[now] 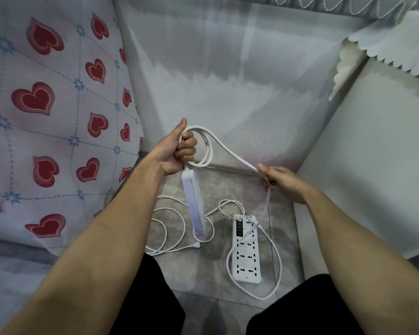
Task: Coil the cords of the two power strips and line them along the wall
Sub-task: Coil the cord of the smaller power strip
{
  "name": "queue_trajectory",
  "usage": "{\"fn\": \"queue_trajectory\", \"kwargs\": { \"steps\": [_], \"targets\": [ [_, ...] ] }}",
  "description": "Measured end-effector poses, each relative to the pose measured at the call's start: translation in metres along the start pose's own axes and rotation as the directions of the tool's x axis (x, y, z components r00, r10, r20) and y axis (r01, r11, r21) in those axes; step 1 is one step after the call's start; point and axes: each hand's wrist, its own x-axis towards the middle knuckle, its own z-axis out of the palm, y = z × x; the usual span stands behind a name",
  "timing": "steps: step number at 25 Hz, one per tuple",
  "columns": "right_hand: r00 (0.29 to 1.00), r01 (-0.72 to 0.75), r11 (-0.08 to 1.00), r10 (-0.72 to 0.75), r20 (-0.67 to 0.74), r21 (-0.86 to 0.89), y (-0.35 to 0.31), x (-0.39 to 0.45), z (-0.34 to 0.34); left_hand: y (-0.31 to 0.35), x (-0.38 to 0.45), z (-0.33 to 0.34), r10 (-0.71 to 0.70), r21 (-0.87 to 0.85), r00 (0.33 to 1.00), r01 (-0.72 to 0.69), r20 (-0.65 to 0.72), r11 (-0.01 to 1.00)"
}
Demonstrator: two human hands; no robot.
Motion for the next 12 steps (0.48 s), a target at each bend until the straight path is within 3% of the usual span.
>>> {"fn": "queue_trajectory", "kwargs": {
  "steps": [2,4,7,12],
  "targets": [
    [1.0,0.001,0.993,-0.002,0.004,0.119,0.007,0.0,-0.004,0.001,0.001,-0.003,0.04,-0.042,0.997,-0.042,-0.059,0.998],
    [0.998,0.026,0.994,-0.021,-0.052,0.108,0.007,0.002,-0.004,0.001,0.001,-0.004,0.067,-0.055,0.994,-0.072,-0.092,0.996],
    [0.992,0.094,0.982,-0.107,-0.072,-0.164,-0.011,0.008,0.005,0.0,0.002,0.0,0.098,-0.03,0.992,-0.101,-0.083,0.994],
    [0.943,0.33,0.763,-0.291,0.161,-0.555,-0.071,0.012,0.05,-0.002,0.007,0.003,0.084,0.004,0.994,-0.084,-0.069,0.996]
  ]
}}
